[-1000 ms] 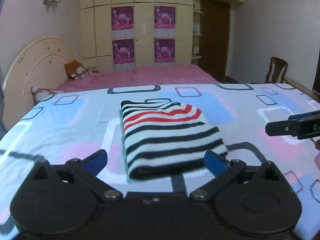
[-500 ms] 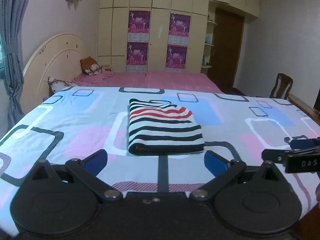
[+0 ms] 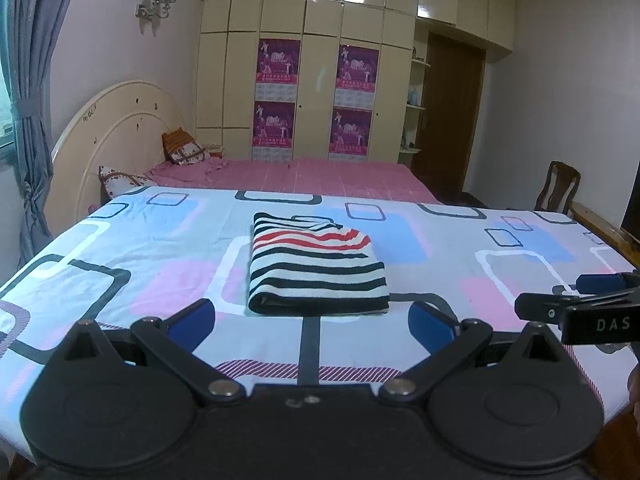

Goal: Fold small clothes

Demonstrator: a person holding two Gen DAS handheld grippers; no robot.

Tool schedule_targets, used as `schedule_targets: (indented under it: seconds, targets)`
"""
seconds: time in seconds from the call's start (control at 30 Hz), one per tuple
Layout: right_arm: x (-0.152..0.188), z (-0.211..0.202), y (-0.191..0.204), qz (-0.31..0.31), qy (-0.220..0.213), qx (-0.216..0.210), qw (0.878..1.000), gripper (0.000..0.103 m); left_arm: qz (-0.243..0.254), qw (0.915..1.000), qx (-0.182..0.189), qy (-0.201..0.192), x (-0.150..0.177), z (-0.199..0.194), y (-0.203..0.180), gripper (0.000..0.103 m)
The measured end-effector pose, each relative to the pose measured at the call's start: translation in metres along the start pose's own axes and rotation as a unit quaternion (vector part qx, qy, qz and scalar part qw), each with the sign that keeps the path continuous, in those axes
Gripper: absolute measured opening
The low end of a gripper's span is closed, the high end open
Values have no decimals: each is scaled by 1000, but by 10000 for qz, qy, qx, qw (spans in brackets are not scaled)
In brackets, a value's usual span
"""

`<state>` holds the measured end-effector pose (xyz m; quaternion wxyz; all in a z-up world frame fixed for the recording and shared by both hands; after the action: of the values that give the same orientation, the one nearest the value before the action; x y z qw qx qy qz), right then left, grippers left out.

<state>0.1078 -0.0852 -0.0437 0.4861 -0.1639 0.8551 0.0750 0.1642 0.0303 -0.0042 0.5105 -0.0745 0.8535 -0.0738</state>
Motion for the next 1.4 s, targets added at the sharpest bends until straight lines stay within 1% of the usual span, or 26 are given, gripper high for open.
schedule_targets:
  seconds: [0.17,0.33,0.47,0.6,1.4]
  targets:
    - [-1,0,-6,33,-17,2,10000,103,90,9999,78,-33,-3,0,-7,103]
    - [-1,0,-10,-58,-43,107,9999,103,121,9998,127,-34,-3,3,-12,103]
    - [0,0,-14,64,-3,21,10000,103,99,9999,130,-29,-3,5,-13,103]
    - [0,0,-19,72,0,51,10000,103,114,9998,137,-30,-3,6,-14,103]
    - [-4,-7,-13,66,-75,-33,9999,103,152,9998,128,-92,-5,3,-15,103]
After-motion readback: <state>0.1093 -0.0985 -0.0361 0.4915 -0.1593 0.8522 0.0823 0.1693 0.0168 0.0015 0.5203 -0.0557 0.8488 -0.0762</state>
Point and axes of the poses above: each gripper's, at about its wrist camera, not at the fingertips, and z roughly the way its jaws point, y to its left, x to its underside, the point moved 10 cm from there along z, roughly the way its jaws point, and after that the axes turned 8 degrees about -z, right-handed, at the moved point
